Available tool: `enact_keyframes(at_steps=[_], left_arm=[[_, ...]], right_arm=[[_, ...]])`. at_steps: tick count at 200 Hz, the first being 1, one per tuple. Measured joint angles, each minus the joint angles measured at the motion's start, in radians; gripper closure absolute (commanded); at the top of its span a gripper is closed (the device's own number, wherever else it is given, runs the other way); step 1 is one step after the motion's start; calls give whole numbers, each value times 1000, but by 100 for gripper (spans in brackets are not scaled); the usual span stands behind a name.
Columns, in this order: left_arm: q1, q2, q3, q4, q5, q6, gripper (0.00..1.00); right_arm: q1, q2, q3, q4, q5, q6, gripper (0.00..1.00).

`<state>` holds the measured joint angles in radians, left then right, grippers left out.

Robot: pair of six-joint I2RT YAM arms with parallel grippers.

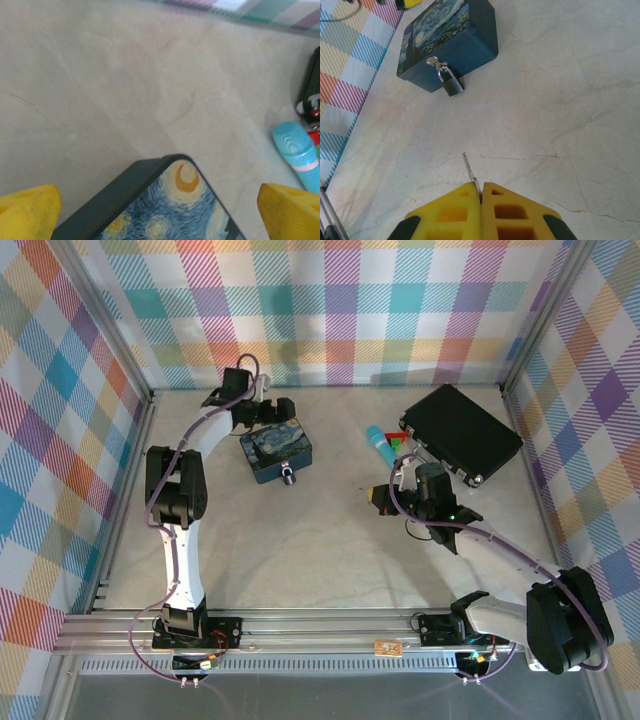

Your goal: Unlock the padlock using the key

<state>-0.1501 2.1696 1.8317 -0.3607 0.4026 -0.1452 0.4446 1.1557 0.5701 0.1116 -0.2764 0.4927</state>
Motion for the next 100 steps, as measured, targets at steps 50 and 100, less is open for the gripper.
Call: enact_keyframes(at_steps=[50, 100], left_arm=[[13, -388, -277, 58, -37, -76, 2], [-70, -772, -741, 200, -141, -212, 2]], right_arm=[[0, 85, 0, 29, -13, -1, 100], [0, 177, 8, 64, -52, 23, 100]])
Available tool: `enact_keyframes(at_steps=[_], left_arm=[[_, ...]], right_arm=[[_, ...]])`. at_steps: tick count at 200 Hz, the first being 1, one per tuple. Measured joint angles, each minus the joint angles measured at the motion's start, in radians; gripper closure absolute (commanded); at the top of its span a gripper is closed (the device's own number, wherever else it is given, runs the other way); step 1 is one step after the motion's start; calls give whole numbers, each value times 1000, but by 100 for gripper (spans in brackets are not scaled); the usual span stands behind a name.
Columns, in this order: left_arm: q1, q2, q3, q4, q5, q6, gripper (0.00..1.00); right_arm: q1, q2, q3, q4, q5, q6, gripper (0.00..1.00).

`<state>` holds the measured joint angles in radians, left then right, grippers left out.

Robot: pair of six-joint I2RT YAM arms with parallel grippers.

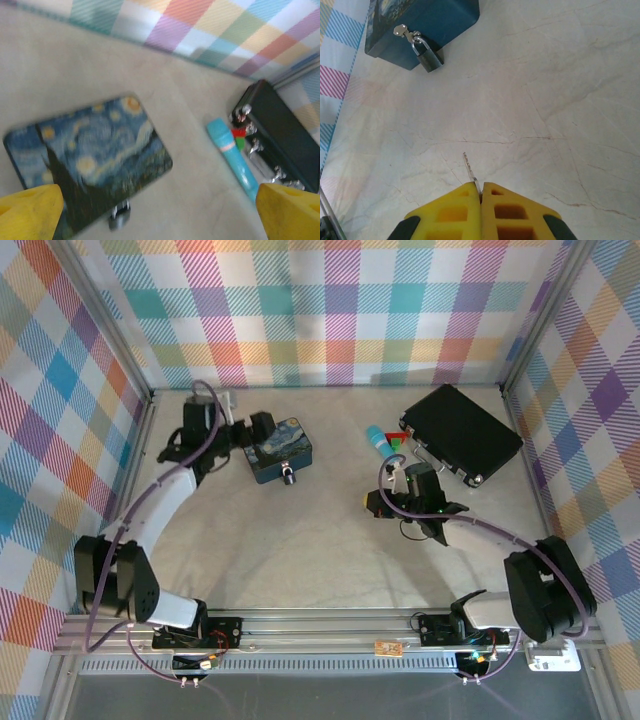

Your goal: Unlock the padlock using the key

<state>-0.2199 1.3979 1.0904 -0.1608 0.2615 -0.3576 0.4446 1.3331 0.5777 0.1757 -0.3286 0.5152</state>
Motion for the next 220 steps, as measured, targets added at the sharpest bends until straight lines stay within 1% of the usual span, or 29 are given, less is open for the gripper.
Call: enact_keyframes(at_steps=[22, 43, 61, 78, 115, 146, 179, 220], left_arm=[[-94, -40, -168, 34, -79, -63, 3], [-173, -43, -280, 66, -166, -112, 7], [-230, -32, -330, 117, -243, -137, 12], [-264, 23, -335, 198, -295, -163, 16], [-282, 193, -330, 329, -365, -185, 26], [-283, 314, -311, 393, -398, -188, 28], [-284, 369, -291, 466, -414, -180, 34], [-284, 433, -250, 542, -453, -129, 42]], right_arm=[[0, 27, 0, 44, -16, 20, 100], [0, 39, 0, 66, -29, 28, 100], [0, 40, 0, 77, -44, 31, 100], [0, 39, 0, 82, -55, 31, 100], [0, -11, -8, 94, -55, 47, 100], [0, -64, -31, 100, -50, 51, 100], [0, -74, -52, 101, -50, 54, 100], [0, -74, -60, 106, -50, 54, 100]])
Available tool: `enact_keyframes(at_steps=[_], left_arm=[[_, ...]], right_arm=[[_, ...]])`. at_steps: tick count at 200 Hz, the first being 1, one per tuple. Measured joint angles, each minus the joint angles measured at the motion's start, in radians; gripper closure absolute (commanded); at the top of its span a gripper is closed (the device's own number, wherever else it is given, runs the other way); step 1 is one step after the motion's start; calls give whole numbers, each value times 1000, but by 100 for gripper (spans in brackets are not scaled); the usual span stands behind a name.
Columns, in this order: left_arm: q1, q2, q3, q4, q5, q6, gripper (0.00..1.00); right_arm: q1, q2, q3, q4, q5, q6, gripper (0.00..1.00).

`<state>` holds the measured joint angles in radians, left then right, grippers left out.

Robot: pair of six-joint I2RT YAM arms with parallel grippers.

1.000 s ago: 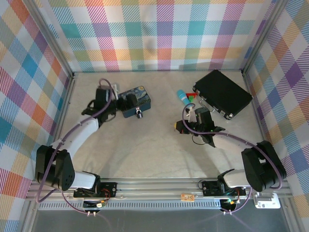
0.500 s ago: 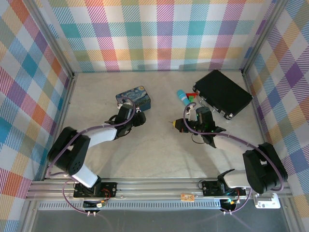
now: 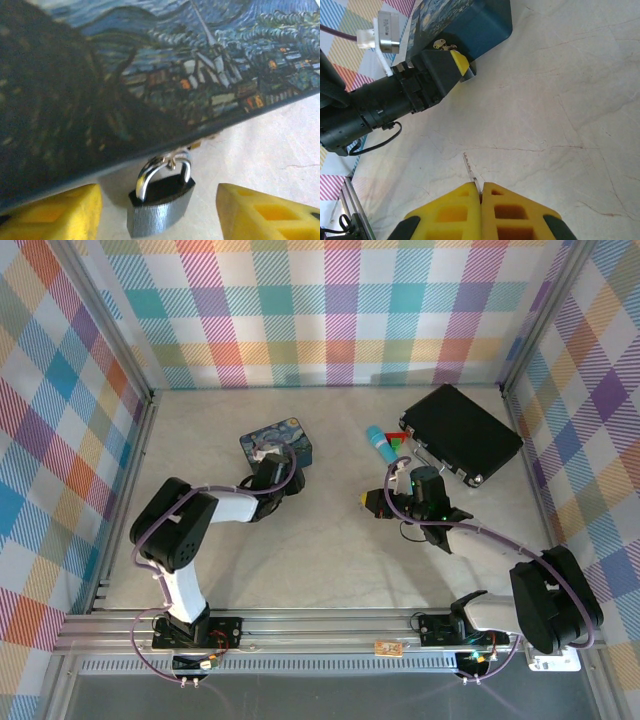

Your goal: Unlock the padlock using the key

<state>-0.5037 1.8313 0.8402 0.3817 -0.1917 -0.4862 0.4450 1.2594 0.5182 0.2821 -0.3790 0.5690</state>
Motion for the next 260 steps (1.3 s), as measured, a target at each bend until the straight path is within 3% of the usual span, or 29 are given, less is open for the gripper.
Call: enact_keyframes(at_steps=[94, 131, 180, 235, 260], left_arm=[[1, 99, 73, 36, -45, 51, 70], [10, 114, 79, 66, -32, 29, 73], [39, 107, 65, 92, 43, -24, 91], [76, 93, 66, 68, 146, -84, 90], [94, 92, 68, 62, 185, -102, 82]], right_arm=[[0, 14, 0, 17, -1, 0, 100], [0, 14, 0, 17, 0, 0, 100], [0, 14, 0, 17, 0, 2, 100], [0, 26, 0, 21, 0, 14, 100], [0, 29, 0, 34, 0, 22, 100]])
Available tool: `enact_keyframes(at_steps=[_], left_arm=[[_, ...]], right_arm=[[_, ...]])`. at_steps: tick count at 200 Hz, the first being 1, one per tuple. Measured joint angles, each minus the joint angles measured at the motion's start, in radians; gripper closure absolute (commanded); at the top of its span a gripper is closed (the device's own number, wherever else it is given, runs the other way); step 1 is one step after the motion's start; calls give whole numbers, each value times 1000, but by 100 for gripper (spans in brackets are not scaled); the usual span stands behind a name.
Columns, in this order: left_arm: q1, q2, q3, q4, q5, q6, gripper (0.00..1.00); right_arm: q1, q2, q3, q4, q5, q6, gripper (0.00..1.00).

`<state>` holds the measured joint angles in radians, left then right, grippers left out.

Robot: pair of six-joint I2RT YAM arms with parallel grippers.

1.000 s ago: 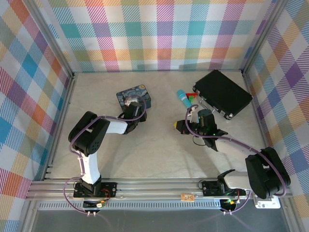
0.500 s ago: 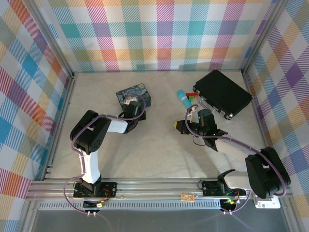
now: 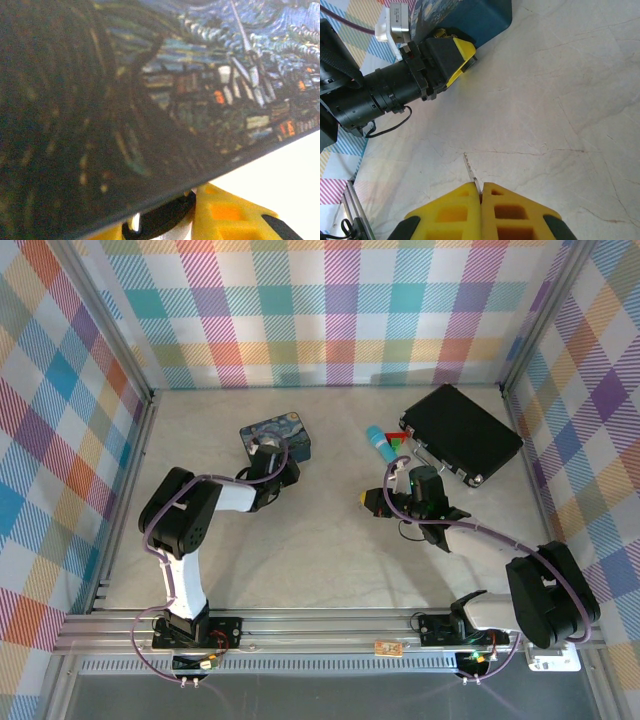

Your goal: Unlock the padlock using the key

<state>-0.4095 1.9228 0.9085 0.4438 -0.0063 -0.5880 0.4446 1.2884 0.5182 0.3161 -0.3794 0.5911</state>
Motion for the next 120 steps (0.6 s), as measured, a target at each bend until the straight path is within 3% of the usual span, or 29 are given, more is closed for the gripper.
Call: enact_keyframes(at_steps=[31, 47, 78, 120], left_arm=[[13, -2, 7, -20, 36, -12, 64], [13, -5, 8, -23, 41, -14, 62], [19, -5, 8, -27, 43, -16, 78], [19, -5, 9, -23, 59, -24, 91]], right_arm=[[0, 0, 0, 4, 0, 0, 100], [0, 0, 0, 5, 0, 0, 100], [0, -1, 0, 5, 1, 0, 100], [0, -1, 0, 5, 1, 0, 100]])
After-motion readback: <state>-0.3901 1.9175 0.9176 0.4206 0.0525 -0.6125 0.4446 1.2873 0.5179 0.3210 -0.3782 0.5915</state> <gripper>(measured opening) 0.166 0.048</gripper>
